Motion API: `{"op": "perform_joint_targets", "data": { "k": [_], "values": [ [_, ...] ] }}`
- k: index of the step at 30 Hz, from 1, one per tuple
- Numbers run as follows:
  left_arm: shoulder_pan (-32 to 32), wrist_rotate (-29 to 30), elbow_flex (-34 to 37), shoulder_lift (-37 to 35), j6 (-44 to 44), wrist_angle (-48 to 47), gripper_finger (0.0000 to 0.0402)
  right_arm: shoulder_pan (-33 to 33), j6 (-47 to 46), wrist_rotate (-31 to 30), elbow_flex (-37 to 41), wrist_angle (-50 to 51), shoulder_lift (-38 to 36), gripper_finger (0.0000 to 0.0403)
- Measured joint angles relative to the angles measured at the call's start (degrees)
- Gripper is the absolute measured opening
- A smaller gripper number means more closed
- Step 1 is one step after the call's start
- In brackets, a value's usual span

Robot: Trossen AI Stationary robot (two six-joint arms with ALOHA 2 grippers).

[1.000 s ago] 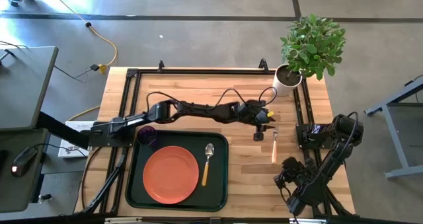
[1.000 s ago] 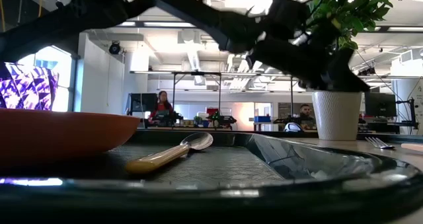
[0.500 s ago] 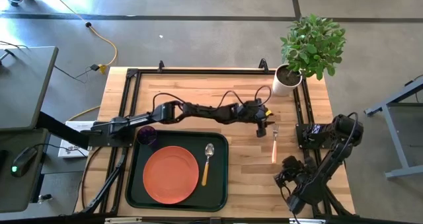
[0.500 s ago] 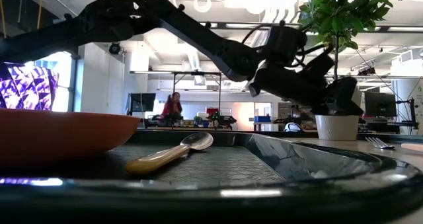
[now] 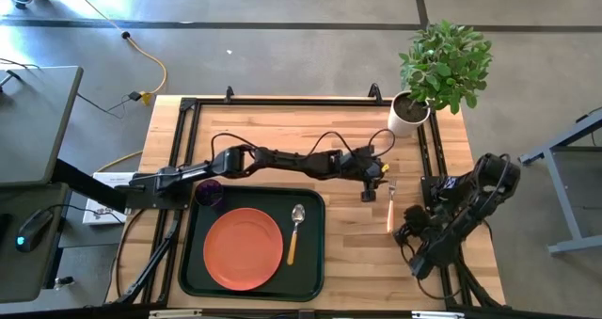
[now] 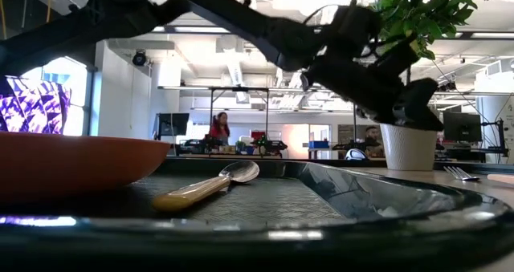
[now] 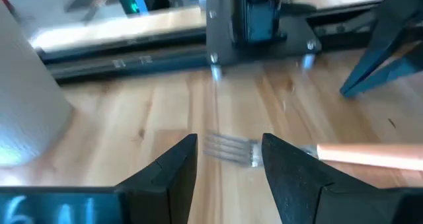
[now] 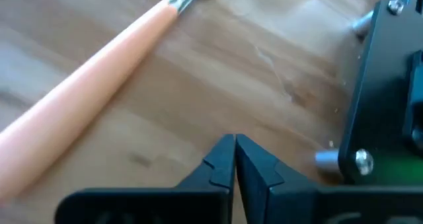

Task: Pick and place plate/cup/fork/spoon on tray
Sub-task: Put the light orange fork on the black serving tray to the right of the yellow spoon

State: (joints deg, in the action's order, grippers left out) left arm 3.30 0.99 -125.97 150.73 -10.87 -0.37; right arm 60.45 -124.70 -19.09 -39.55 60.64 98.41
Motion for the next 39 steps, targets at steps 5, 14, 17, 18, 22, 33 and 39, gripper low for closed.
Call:
{"op": "perform_joint_targets", "data": {
  "k": [5, 14, 17, 18, 22, 33, 39],
  "values": [
    [-0.48, 1.29, -0.01, -1.45, -0.08, -1.54, 0.0148, -2.56, 0.25, -1.06, 1.24, 4.32, -1.88, 0.0008],
    [-0.47, 1.45, 0.04, -1.5, 2.61, -0.83, 0.0147, -6.67, 3.73, -9.26, 1.09, 4.83, -2.65, 0.0001],
    [-0.03, 1.4, 0.04, -0.82, 3.01, 0.31, 0.0147, -7.93, 3.76, -9.19, 1.09, 6.2, -2.76, 0.0001],
    [0.13, 1.4, 0.04, -0.5, 3.5, 0.36, 0.0147, -8.53, 4.2, -8.86, 1.09, 6.37, -2.84, 0.0],
    [0.9, 1.45, 0.15, -0.12, 5.85, -0.44, 0.0147, -10.23, 4.38, -9.41, 1.09, 6.11, -2.84, 0.0],
    [1.13, 1.43, 0.15, -0.17, 7.06, -2.09, 0.0147, -19.36, 18.77, -15.32, 1.55, 7.35, -12.34, 0.0],
    [0.88, 2.05, 0.15, -0.63, 10.27, -3.52, 0.0147, -28.61, 33.78, -13.45, 1.58, 5.96, -19.83, 0.0]
  ]
}}
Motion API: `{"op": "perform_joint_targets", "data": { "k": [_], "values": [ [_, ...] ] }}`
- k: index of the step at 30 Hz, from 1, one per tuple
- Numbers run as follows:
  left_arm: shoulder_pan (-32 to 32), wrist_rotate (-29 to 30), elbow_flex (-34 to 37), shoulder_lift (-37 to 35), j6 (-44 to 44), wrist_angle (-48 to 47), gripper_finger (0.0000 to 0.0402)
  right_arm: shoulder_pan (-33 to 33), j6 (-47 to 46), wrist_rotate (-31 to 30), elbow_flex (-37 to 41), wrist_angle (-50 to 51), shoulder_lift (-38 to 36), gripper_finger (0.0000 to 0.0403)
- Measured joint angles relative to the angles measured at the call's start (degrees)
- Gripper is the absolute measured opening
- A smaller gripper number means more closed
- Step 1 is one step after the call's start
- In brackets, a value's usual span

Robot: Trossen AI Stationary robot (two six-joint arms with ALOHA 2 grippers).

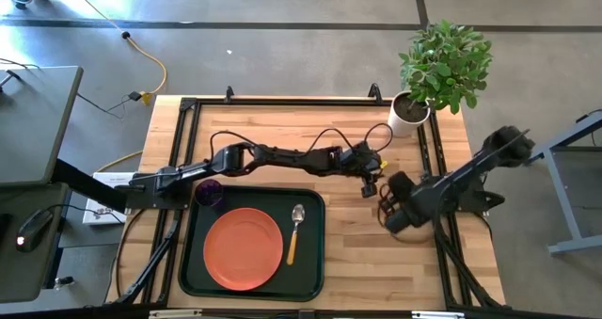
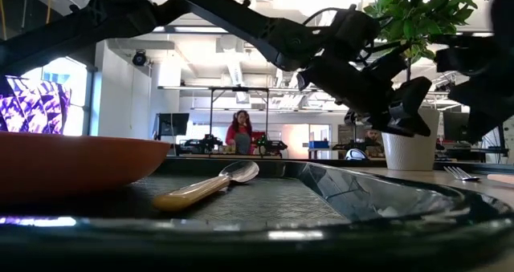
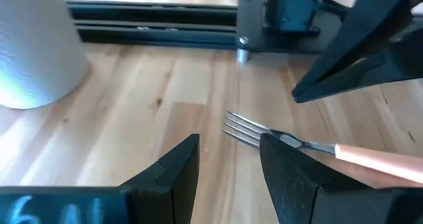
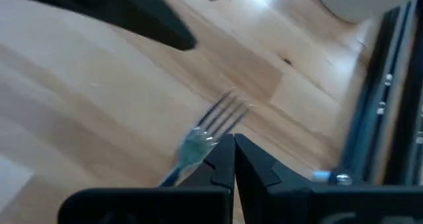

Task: Pick and place plate/cup/fork/spoon on tray
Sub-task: Put the light orange fork on the black serving tray to the right of the yellow spoon

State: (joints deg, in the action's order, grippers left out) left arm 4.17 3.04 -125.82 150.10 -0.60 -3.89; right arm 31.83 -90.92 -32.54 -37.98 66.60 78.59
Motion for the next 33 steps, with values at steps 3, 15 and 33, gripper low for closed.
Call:
{"op": "perform_joint_targets", "data": {
  "k": [3, 15, 33],
  "values": [
    [-0.37, 4.88, 0.0, -1.29, -0.48, -4.24, 0.0146, -5.39, 4.44, 1.67, 0.06, 0.6, -2.24, 0.0],
    [-1.74, 24.32, 4.27, -5.13, -2.57, -20.44, 0.0117, -14.13, 13.35, 12.6, 9.19, -17.03, -3.45, 0.0108],
    [-4.36, 24.37, 5.14, -7.91, -3.5, -19.96, 0.0115, -8.49, 8.47, 10.94, 5.44, -13.89, -7.53, 0.0143]
  ]
}}
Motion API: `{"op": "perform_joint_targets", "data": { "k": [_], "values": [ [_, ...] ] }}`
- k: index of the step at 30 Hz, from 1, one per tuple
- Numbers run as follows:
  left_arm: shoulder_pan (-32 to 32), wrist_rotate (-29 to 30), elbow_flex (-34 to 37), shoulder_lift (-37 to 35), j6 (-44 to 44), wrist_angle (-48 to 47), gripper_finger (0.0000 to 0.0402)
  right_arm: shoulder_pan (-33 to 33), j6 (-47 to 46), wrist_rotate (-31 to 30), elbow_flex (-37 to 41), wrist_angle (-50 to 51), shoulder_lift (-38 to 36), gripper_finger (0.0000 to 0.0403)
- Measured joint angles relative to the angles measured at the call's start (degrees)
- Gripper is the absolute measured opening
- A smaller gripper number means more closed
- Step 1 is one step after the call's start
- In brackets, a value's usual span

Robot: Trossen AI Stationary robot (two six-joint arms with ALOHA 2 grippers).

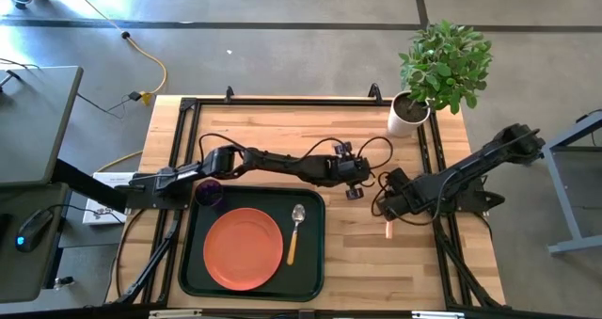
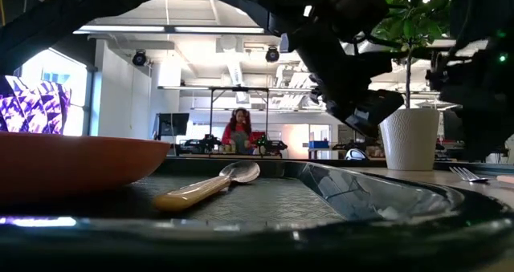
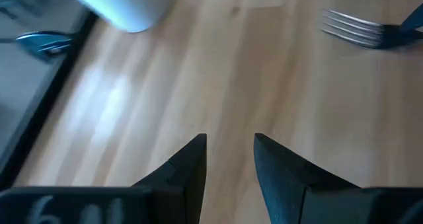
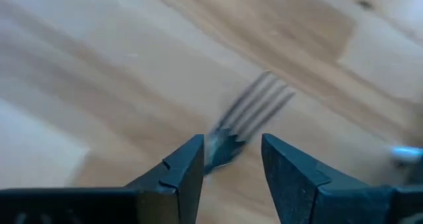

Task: Pick and place plate/cup/fork/spoon on tray
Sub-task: Put the light orange fork on the black serving tray to the right of the yellow spoon

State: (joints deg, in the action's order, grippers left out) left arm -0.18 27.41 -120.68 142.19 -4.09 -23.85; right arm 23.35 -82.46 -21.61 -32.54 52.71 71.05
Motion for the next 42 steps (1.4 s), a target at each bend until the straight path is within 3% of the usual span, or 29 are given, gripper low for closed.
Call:
{"op": "perform_joint_targets", "data": {
  "k": [5, 10, 13, 19, 28, 32, 39, 42],
  "values": [
    [0.0, -7.64, 0.0, 0.03, -0.04, 0.16, 0.0115, 2.78, -1.21, 0.59, -0.19, -3.59, -0.47, 0.0142],
    [-0.78, -7.44, 0.05, -0.54, 0.41, -1.54, 0.0115, 5.88, -5.88, 0.42, -0.17, -1.98, 0.23, 0.0142],
    [-2.03, -4.79, 0.02, -1.69, -0.14, -1.31, 0.0115, 6.94, -7.69, 0.31, -0.17, -1.02, 0.23, 0.0142],
    [-4.56, 10.84, 0.02, -6.85, -3.04, -8.09, 0.0097, 8.56, -10.15, -0.94, -0.17, 1.32, 0.23, 0.0142],
    [-4.32, 12.9, 1.15, -15.77, -0.04, -20.23, 0.0076, 10.15, -10.36, -0.19, -0.17, 1.02, 0.23, 0.0142],
    [-4.4, 12.02, 12.46, -23.71, 0.24, -14.3, 0.0074, 10.9, -10.51, -0.42, -0.17, 0.81, 0.23, 0.0142],
    [-4.69, 7.45, 47.15, -45.63, 1.96, 14.3, 0.0074, 10.81, -10.34, -0.85, -0.12, -0.1, 0.23, 0.0142],
    [-6.33, 5.8, 57.59, -53.38, 1.98, 22.73, 0.0074, 10.81, -10.91, -0.62, 1.43, -4.3, 0.25, 0.0142]
  ]
}}
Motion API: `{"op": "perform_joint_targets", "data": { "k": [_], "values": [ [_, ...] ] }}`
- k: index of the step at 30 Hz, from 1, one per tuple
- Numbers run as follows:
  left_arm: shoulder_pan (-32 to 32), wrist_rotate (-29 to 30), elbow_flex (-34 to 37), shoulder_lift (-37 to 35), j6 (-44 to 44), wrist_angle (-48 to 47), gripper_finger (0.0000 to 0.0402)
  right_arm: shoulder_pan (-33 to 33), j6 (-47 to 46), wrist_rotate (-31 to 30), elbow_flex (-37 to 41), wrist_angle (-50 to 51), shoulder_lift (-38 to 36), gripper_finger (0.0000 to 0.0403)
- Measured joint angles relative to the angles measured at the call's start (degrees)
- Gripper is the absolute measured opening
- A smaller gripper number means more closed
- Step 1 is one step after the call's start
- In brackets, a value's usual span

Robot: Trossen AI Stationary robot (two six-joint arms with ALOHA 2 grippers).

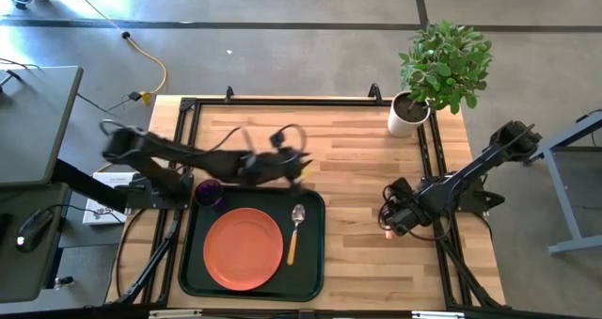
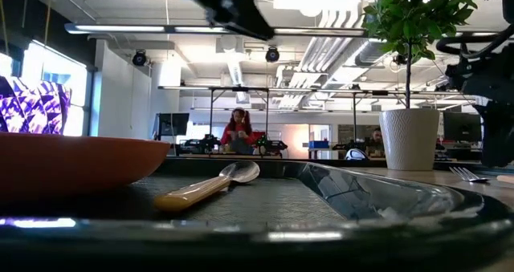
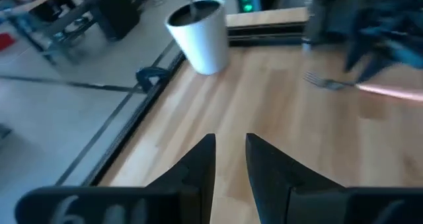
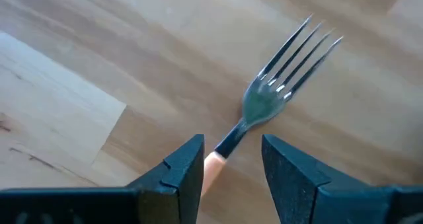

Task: Pick and place plate/cup/fork/spoon on tray
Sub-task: Put the light orange fork on the black serving tray to the right of the yellow spoon

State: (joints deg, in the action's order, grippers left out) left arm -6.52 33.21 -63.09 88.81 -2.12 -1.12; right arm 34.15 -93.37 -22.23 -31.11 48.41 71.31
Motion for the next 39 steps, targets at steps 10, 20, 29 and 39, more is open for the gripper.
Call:
{"op": "perform_joint_targets", "data": {
  "k": [10, 20, 29, 39],
  "values": [
    [-12.41, 2.65, 10.97, -14.8, -4.25, -1.46, 0.0074, 0.21, -4.27, 2.15, 2.01, -2.94, 1.09, 0.0142],
    [-22.29, 2.82, 10.97, -20.93, -7.14, -5.64, 0.0074, -2.37, -4.29, 1.74, 2.05, -3.29, 3.16, 0.0136],
    [-24.62, 9.47, 10.93, -22.53, -0.33, -12.3, 0.0074, -2.99, -4.24, 3.68, 1.7, -4.88, 7.28, 0.0075],
    [-24.66, 12.97, 10.93, -29.02, 13.35, -24.11, 0.0074, -2.75, -1.6, 2.46, 1.76, -6.14, 6.97, 0.0023]
  ]
}}
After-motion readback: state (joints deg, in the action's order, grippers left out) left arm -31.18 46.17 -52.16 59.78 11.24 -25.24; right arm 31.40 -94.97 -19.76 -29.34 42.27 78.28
